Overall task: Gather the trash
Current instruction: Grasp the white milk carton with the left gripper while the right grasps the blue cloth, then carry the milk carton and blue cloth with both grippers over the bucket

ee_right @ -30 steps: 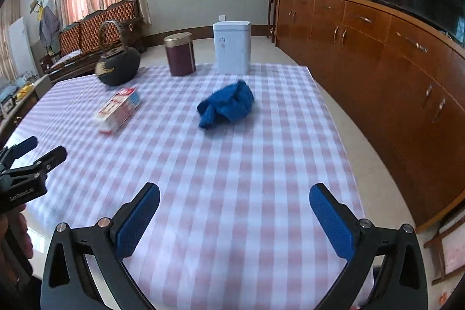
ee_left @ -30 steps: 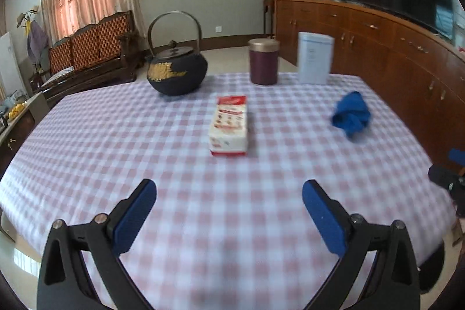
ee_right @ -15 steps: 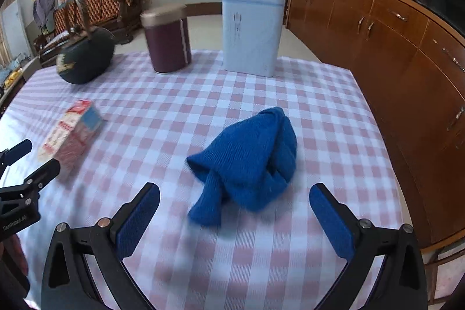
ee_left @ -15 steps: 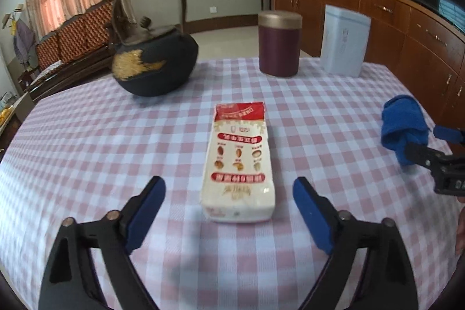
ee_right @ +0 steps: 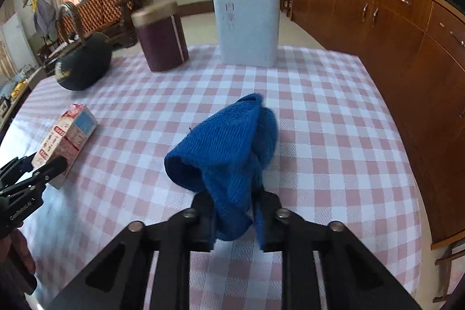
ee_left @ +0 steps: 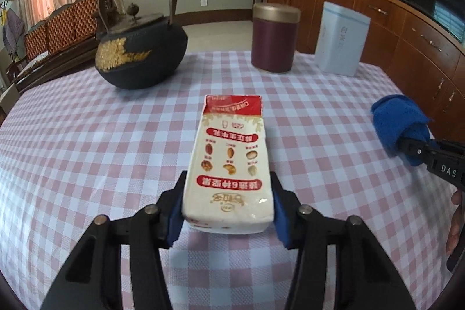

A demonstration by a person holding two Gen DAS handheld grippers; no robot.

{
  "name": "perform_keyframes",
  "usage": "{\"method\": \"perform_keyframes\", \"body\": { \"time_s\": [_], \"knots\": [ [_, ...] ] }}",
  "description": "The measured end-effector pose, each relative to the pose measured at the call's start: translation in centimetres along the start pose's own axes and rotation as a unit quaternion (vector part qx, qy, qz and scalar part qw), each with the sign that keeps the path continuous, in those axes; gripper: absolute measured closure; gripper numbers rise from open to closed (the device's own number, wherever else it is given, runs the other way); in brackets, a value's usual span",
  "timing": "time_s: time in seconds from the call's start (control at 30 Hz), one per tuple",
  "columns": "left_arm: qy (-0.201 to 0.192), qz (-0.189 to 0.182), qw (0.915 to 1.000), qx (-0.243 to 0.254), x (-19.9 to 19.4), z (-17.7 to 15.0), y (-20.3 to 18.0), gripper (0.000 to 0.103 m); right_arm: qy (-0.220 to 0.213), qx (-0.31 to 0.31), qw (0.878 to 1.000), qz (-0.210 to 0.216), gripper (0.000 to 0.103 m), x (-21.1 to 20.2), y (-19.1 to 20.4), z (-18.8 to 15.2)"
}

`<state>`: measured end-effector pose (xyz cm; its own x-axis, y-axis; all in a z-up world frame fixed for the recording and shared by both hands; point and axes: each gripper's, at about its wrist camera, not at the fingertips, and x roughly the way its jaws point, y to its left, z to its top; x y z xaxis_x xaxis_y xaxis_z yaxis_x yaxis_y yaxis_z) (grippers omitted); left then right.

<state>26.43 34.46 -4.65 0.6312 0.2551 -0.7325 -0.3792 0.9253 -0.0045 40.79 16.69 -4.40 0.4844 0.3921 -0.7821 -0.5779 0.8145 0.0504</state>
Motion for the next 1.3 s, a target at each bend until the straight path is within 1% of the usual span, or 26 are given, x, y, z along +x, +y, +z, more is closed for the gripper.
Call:
{"method": "perform_keyframes", "body": {
  "time_s": [0.1,0.17,0.27,0.47,0.67,0.87,1.0,1.3],
  "knots": [
    [-0.009,-0.004,0.9999,0.003,-1.2,-0.1,-0.4,0.051,-0.022,-0.001,1.0,0.002,0.087,-2.2,-0.1,-0.7],
    [-0.016,-0.005,0.9998,0.007,-2.1,-0.3,-0.7,0.051,-0.03,-0.006,1.0,0.002,0.088,-3.2,0.0,-1.0],
    [-0.021,-0.009,0.9997,0.011,-3.4,-0.8,-1.2,0.051,-0.041,-0.011,0.999,0.002,0.089,-5.1,0.0,-1.9],
    [-0.035,-0.019,0.999,0.022,-6.7,-2.1,-2.7,0.052,-0.063,-0.003,0.998,0.005,0.089,-9.7,-0.8,-4.5],
    [-0.044,-0.025,0.9979,0.039,-9.3,-3.6,-4.8,0.052,-0.074,0.0,0.997,-0.001,0.089,-13.2,-1.1,-7.1],
    [-0.047,-0.044,0.9972,0.038,-11.5,-4.8,-6.0,0.052,-0.081,0.006,0.997,-0.003,0.089,-15.9,-1.0,-9.6],
    [-0.054,-0.051,0.9962,0.046,-13.1,-5.5,-6.9,0.052,-0.085,0.009,0.996,-0.006,0.089,-17.4,-1.0,-10.9],
    [-0.063,-0.063,0.9943,0.059,-15.2,-6.4,-7.9,0.052,-0.094,0.019,0.995,-0.011,0.089,-20.3,-1.7,-13.3]
  ]
}}
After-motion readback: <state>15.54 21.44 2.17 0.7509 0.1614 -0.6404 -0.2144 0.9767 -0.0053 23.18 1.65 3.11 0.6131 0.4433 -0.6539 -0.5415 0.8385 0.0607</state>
